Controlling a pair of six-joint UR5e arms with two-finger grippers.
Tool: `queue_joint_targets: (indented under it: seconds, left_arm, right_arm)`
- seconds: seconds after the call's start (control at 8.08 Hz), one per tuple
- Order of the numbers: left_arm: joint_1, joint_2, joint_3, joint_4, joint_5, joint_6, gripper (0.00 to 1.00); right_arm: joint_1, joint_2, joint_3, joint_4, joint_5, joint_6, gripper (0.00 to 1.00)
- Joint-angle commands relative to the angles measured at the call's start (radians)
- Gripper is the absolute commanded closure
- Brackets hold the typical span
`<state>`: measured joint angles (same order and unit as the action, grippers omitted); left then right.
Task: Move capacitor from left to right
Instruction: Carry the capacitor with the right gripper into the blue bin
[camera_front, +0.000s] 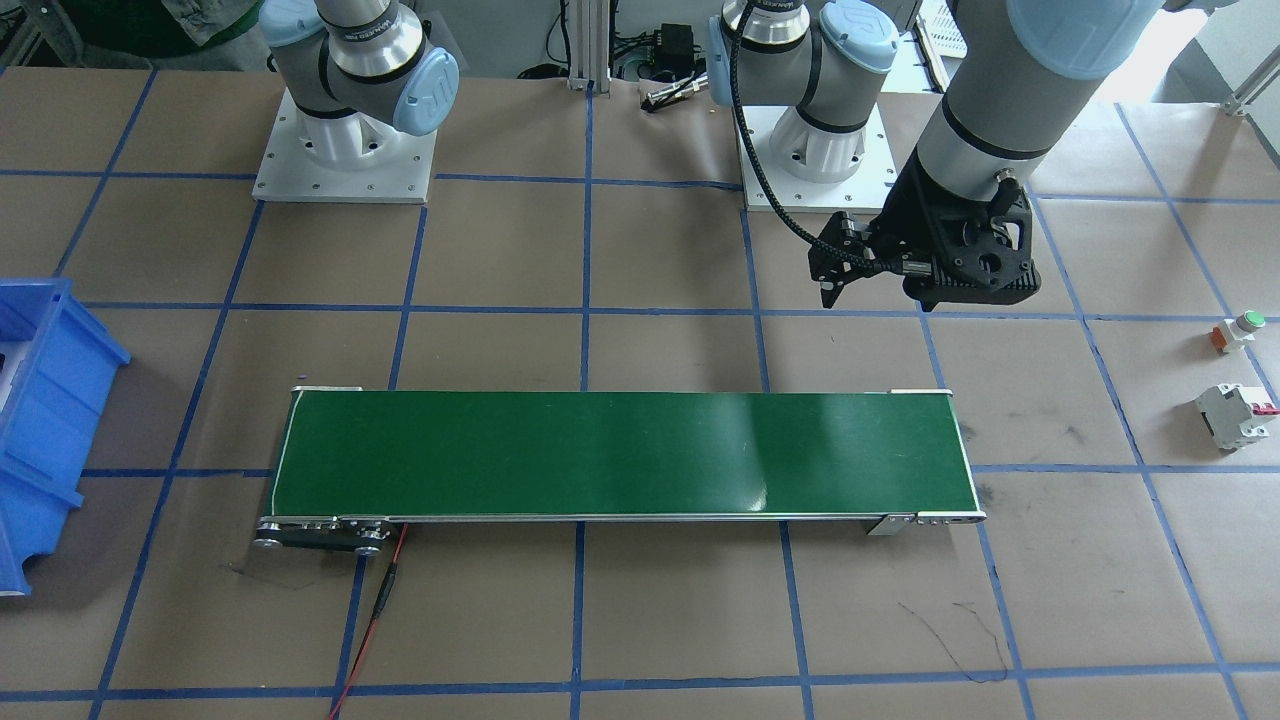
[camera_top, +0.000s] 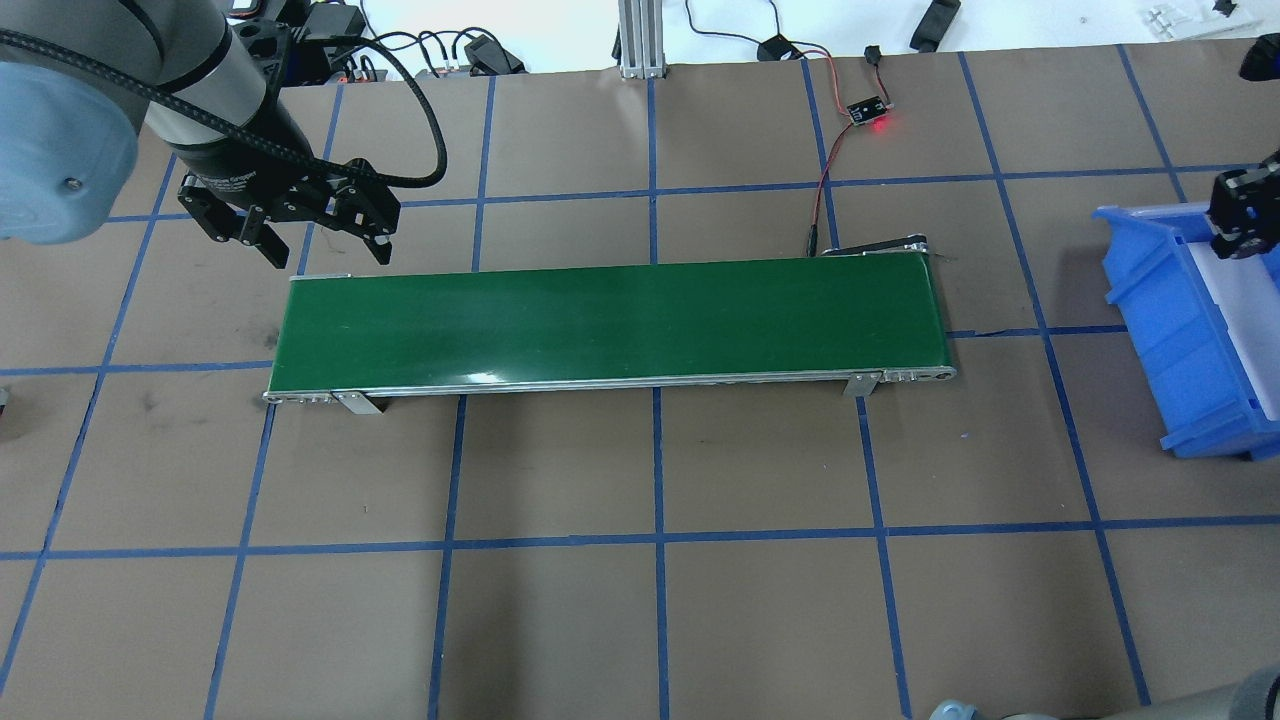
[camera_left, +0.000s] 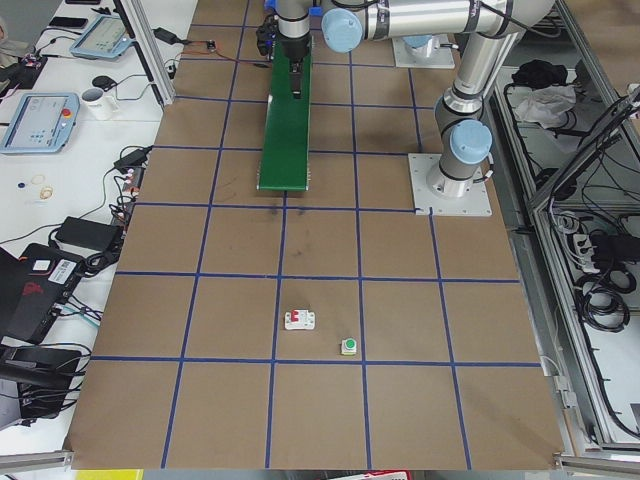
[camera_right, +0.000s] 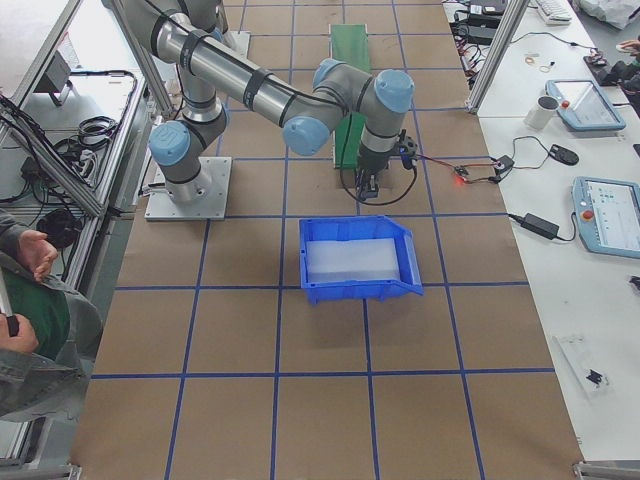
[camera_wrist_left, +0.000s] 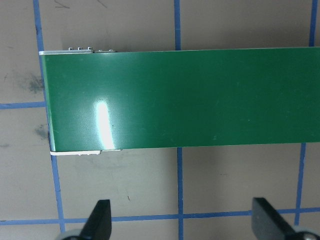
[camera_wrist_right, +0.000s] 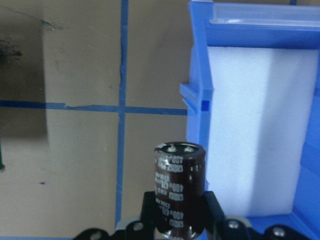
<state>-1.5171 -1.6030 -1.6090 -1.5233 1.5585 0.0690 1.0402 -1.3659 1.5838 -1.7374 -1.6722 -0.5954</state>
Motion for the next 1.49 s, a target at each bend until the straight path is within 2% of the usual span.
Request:
queue_joint_targets:
  seconds: [0.0,0.37,0.74,0.99,1.11,1.36]
  left_arm:
    - [0.000,0.000,0.000,0.000,0.000,0.000,0.00]
    - [0.000,0.000,0.000,0.000,0.000,0.000,0.00]
    - [0.000,0.000,0.000,0.002,0.000,0.000,0.00]
    - [0.000,0.000,0.001,0.002,0.000,0.000,0.00]
    - [0.000,0.000,0.001,0.002,0.000,0.000,0.00]
    - [0.000,0.000,0.001,0.002,0.000,0.000,0.00]
  right_arm:
    - [-0.132,0.011,0.016,-0.001,-0.003,-0.147,1.00]
    - [-0.186,0.092,0.021,-0.019,0.008,-0.182,1.00]
    - [-0.198,0.204,0.024,-0.121,0.022,-0.233,1.00]
    - [-0.198,0.261,0.036,-0.201,0.081,-0.236,1.00]
    - [-0.198,0.281,0.065,-0.274,0.103,-0.236,1.00]
    - [-0.198,0.283,0.078,-0.298,0.104,-0.236,1.00]
